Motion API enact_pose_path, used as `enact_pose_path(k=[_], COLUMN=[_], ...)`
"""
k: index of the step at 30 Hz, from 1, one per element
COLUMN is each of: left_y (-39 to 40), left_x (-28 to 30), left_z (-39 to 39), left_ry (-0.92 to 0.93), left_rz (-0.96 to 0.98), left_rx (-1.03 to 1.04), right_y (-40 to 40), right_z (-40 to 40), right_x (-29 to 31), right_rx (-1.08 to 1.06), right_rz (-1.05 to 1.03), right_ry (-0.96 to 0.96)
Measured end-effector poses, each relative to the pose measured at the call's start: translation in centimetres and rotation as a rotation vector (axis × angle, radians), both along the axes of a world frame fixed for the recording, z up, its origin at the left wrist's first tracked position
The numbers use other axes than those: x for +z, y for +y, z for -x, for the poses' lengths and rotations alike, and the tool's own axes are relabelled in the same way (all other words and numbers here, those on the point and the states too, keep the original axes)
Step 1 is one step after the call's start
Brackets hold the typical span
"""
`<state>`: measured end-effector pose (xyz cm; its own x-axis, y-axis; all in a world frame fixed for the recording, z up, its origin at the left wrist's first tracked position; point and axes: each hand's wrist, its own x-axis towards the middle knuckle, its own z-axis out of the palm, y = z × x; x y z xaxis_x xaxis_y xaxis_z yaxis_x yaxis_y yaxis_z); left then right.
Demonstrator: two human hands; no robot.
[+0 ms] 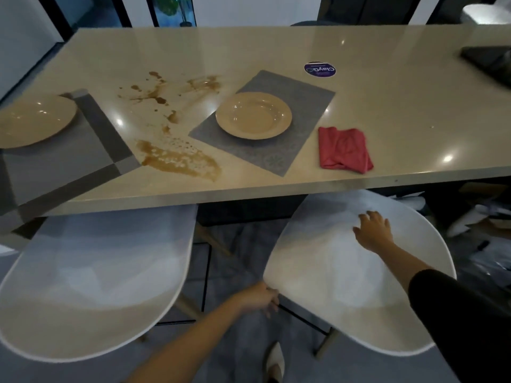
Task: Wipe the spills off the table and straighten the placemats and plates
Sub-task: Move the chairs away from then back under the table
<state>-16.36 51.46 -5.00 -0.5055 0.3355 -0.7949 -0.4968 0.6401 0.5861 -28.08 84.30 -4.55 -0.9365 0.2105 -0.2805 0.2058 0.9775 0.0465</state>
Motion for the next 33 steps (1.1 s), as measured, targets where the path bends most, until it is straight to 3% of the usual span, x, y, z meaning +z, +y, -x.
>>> enact_pose_path(k=[4,8,12,16,20,26,29,33], left_y=[3.3,4.5,5.0,5.5,5.8,5.5,5.5,5.3], left_x=[-1.0,-2.1,-2.5,-2.3,-2.5,-7.2,-3.0,-1.8], left_z=[-0.5,-0.9,-0.8,-1.0,-1.0,-1.5,0.5,4.2], left_ry=[-0.143,-0.127,-0.05,-0.011,-0.029,0.062,0.11,0.215], left_rz=[0.022,0.054,0.12,0.169,0.172,0.222,0.273,0.302], left_rx=[-0.038,0.106,0.276,0.341,0.378,0.463,0.438,0.485], right_y=[4.5,7.6,9.9,11.7,12.9,13.8,13.9,13.7], right_z=[2.1,3.5,4.1,4.5,4.7,4.7,5.3,6.5], right_x=[-0.4,-0.9,-1.7,-1.3,0.1,-0.4,0.0,0.9], right_rx=[-0.096,-0.157,-0.12,-0.157,-0.157,-0.007,-0.026,-0.145], right_rz=[-0.097,-0.162,-0.125,0.076,0.224,0.06,0.004,0.053], right_ry=[0.007,0.087,0.209,0.326,0.294,0.303,0.25,0.221])
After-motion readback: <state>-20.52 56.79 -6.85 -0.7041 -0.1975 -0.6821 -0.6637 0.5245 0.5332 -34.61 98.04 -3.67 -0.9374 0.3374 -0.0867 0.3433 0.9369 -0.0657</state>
